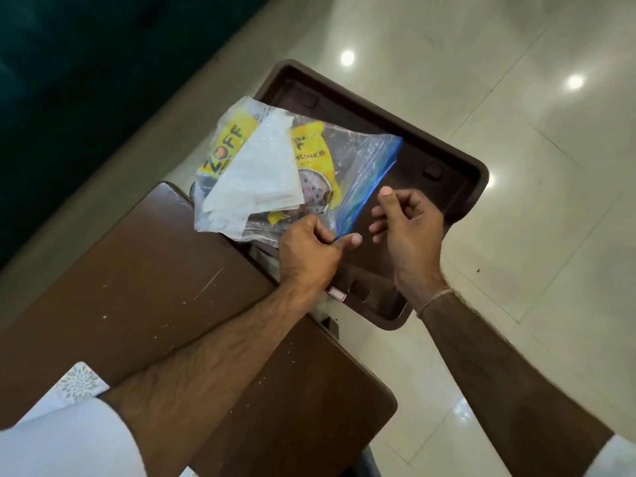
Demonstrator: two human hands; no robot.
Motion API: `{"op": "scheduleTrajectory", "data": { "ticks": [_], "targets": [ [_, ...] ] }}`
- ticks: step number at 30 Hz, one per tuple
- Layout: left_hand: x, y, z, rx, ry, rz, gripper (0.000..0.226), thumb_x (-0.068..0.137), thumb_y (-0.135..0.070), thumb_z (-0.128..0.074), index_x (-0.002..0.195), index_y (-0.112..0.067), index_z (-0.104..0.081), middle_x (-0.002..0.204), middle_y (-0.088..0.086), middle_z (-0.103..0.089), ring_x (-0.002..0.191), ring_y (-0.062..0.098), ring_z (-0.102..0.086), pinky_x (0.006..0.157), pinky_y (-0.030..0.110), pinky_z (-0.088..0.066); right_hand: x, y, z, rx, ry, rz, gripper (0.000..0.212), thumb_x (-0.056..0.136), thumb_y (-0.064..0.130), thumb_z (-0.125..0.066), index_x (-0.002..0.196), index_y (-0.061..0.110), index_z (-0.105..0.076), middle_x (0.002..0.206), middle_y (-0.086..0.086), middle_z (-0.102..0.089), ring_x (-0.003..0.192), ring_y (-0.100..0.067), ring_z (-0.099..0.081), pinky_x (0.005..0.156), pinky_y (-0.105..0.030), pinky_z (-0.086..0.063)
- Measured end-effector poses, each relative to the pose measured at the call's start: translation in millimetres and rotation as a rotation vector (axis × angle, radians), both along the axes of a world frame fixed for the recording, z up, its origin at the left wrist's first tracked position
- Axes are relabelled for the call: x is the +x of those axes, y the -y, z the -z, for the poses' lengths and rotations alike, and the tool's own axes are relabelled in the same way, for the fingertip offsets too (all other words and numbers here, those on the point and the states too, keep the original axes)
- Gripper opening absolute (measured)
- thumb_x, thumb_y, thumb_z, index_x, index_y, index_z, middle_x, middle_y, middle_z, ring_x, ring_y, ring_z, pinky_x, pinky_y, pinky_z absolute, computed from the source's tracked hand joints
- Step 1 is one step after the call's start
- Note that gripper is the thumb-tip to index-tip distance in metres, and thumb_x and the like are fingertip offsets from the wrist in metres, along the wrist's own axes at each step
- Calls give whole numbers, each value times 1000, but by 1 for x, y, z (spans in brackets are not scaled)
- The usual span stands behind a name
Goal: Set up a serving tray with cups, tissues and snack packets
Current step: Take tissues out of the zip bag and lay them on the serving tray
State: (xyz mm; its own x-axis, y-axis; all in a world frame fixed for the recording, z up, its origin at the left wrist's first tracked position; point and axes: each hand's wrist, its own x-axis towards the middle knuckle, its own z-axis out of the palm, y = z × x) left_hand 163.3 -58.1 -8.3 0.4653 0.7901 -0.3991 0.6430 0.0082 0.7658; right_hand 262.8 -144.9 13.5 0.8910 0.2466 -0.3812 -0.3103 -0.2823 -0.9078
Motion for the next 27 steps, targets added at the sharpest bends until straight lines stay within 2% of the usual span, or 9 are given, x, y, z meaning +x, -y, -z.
{"op": "scheduleTrajectory", "data": {
  "ticks": [4, 8, 12, 14, 17, 20, 22, 25, 27],
  "targets": [
    [-3, -1, -6, -22, 56, -58, 52, 63, -46, -89, 56, -22, -44, 52, -6, -50, 49, 11, -43, 48, 34, -40, -5, -9, -10, 121, 144, -167, 27, 97, 30, -60, 83, 9, -67, 70, -11, -69, 53, -19, -65, 49, -27, -53],
    [-1, 1, -12, 35, 161, -178, 50, 88, -46, -68, 62, -14, -39, 56, -3, -37, 53, 13, -33, 53, 36, -34, -4, -14, 1, -87, 85, -234, 28, 98, 28, -55, 81, 10, -68, 79, -7, -72, 76, -24, -68, 80, -49, -57],
    [-1, 4, -19, -14, 197, -158, 37, 89, -37, -59, 63, -20, -38, 59, -8, -40, 58, 11, -38, 54, 30, -32, -7, -5, 7, -241, 525, -579, 15, 96, 27, -58, 103, 17, -67, 101, 1, -63, 88, -11, -59, 81, -27, -51],
    [-1, 5, -22, -7, 192, -96, 34, 88, -35, -58, 63, -23, -38, 62, -7, -42, 61, 14, -41, 54, 28, -33, -8, -5, 7, -246, 690, -610, 26, 93, 18, -59, 118, 19, -63, 115, -1, -52, 101, -11, -54, 85, -19, -46],
    [-2, 2, -25, 25, 213, -92, 33, 90, -33, -56, 64, -24, -36, 63, -4, -41, 61, 15, -39, 56, 31, -34, -1, -5, 9, -539, 817, -760, 34, 83, 11, -58, 114, 24, -67, 121, -4, -49, 108, -26, -45, 85, -37, -42],
    [-2, 0, -29, 72, 269, -85, 33, 95, -31, -55, 69, -20, -38, 64, -1, -41, 62, 16, -39, 57, 36, -37, 8, -7, 5, -971, 615, -1055, 26, 85, 18, -56, 104, 24, -73, 116, -5, -56, 110, -33, -44, 89, -44, -39],
    [-3, 1, -33, 118, 282, -38, 32, 97, -32, -54, 71, -20, -39, 64, -3, -40, 61, 14, -39, 55, 32, -35, 12, -12, -1, -1043, 457, -1031, 26, 87, 25, -55, 104, 17, -73, 111, -12, -62, 109, -37, -54, 89, -43, -46],
    [-7, 1, -37, 212, 298, 63, 31, 97, -27, -55, 72, -14, -42, 67, -2, -42, 64, 15, -41, 57, 29, -35, 15, -28, -21, -867, 225, -841, 29, 75, 32, -51, 86, 18, -74, 91, -14, -70, 84, -38, -65, 70, -35, -52],
    [-11, 0, -39, 283, 305, 126, 30, 98, -26, -54, 73, -11, -45, 69, -1, -44, 66, 16, -42, 59, 28, -35, 17, -42, -28, -579, -85, -755, 27, 72, 20, -47, 59, 18, -71, 57, -6, -67, 46, -23, -57, 43, -23, -41]
  ]
}}
